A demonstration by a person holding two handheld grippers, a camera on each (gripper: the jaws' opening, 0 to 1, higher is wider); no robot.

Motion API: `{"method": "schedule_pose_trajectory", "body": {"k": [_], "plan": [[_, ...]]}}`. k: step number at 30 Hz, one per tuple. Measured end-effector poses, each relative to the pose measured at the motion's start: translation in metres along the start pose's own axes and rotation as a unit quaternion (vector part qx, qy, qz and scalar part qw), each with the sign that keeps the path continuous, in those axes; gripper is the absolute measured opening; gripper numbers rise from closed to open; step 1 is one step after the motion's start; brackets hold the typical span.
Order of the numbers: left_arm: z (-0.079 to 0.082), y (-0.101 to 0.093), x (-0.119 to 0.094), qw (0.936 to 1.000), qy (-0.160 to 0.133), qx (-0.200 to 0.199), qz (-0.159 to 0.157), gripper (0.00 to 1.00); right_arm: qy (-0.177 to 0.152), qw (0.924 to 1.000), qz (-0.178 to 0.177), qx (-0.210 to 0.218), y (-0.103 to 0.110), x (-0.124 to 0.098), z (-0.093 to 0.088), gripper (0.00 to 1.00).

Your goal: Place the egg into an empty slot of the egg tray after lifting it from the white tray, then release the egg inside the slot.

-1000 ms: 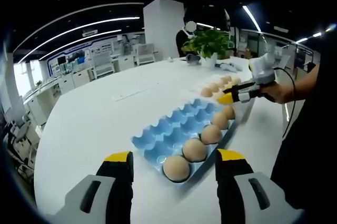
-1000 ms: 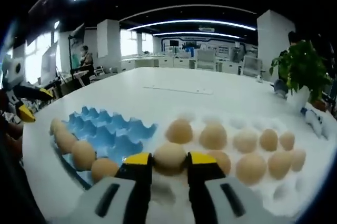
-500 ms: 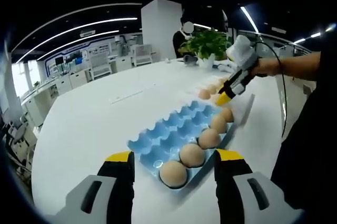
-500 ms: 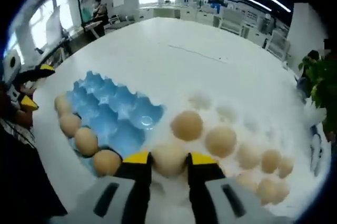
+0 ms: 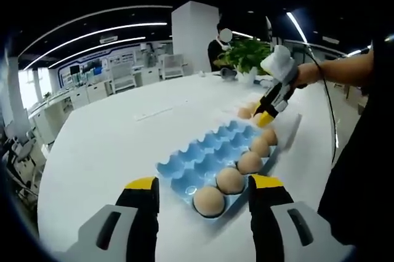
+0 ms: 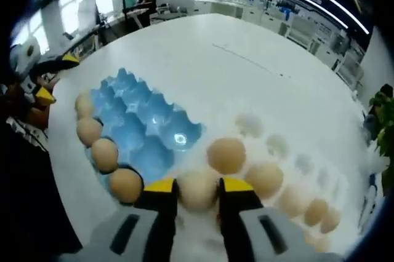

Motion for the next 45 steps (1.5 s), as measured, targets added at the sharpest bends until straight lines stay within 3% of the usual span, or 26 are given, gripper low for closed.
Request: {"method": "schedule_pose_trajectory", "body": {"k": [3, 6, 9, 13, 16, 20, 31, 45], "plan": [[-0.001, 0.003, 0.0, 1.0, 0.003, 0.0, 0.007, 0.68, -0.012, 0.9998, -0.013, -0.001, 0.001, -0.003, -0.001, 0.25], [-0.003, 0.004, 0.001, 0.9999, 0.01, -0.005, 0.009, 0.74, -0.049, 0.9958, -0.015, 0.076, -0.003, -0.009, 0.003, 0.25], [-0.004, 0.006, 0.001, 0.9998, 0.011, -0.014, 0.009, 0.79, -0.094, 0.9887, -0.02, 0.115, -0.01, -0.023, 0.01, 0.25], [-0.009, 0.006, 0.004, 0.9994, 0.02, -0.026, 0.005, 0.87, -0.109, 0.9866, -0.021, 0.119, -0.012, -0.037, 0.012, 0.25], [-0.013, 0.005, 0.005, 0.9992, 0.027, -0.031, 0.002, 0.88, -0.122, 0.9845, -0.007, 0.126, -0.001, -0.041, 0.018, 0.25], [-0.018, 0.007, 0.008, 0.9989, 0.027, -0.039, 0.002, 0.99, -0.139, 0.9825, 0.012, 0.123, 0.017, -0.042, 0.033, 0.25], [-0.02, 0.01, 0.004, 0.9986, 0.026, -0.046, 0.004, 0.99, -0.182, 0.9761, 0.099, 0.066, 0.096, -0.017, 0.099, 0.25], [-0.022, 0.016, 0.003, 0.9989, 0.028, -0.037, 0.004, 0.97, -0.192, 0.9708, 0.144, 0.007, 0.151, 0.016, 0.142, 0.25]]}}
Point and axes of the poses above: the point that each gripper's makers call its tool centre point, and the gripper's own axes: x roughly forward along the fingers, y roughly to its left, z roughly out of its top, the point moved 1 cm from there along -x, roughly backward along the fingers, and after that the axes turned 7 degrees about -x, right-handed, at the moved point
